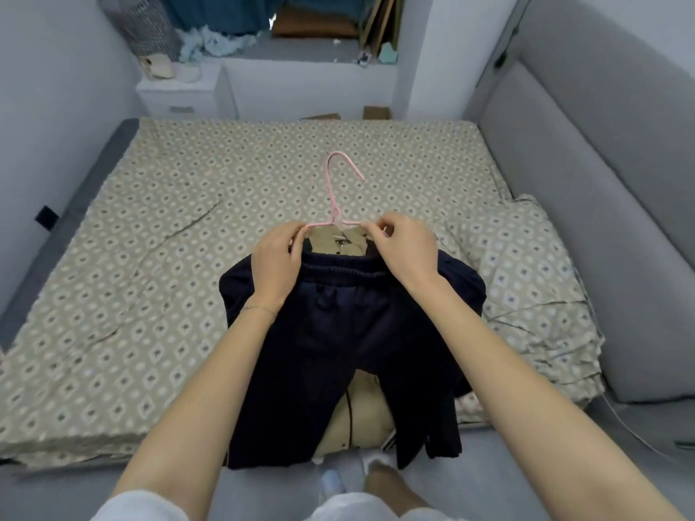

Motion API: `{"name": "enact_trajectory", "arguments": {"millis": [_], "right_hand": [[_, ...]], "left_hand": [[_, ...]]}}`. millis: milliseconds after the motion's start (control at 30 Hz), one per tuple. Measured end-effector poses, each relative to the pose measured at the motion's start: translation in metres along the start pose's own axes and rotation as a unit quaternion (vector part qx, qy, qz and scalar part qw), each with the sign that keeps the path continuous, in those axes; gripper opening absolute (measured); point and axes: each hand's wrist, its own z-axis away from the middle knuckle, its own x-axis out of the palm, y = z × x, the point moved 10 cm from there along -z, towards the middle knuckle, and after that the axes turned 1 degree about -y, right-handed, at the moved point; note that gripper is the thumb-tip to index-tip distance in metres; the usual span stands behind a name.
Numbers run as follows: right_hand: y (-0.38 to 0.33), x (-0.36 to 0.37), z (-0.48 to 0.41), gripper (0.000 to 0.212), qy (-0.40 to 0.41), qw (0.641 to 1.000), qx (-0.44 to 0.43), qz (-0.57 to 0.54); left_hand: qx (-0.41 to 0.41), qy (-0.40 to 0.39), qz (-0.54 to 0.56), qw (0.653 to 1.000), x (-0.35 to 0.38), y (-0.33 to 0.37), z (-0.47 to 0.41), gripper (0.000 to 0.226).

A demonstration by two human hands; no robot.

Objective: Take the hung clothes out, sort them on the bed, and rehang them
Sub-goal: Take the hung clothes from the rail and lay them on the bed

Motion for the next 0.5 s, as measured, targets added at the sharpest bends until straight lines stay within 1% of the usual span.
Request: {"name": "enact_trajectory", "arguments": {"millis": [200,300,500], "right_hand": [[0.021,0.030,-0.081,0.040,-0.005,1.000,-0.002,-0.013],[0.041,0.064,-0.125,0.040,-0.023,0.999,0.006,-0.029],[0.086,0.145,-0.210,0.037,-0.072,0.995,0.033,-0.055]], "left_hand": [[-0.014,-0.023,-0.008,1.000,0.052,-0.039,-0.067,0.027],[-0.026,-0.045,-0.017,0.999,0.085,-0.067,-0.095,0.029],[-0.076,-0.081,-0.025,0.993,0.160,-0.138,-0.146,0.027]]}}
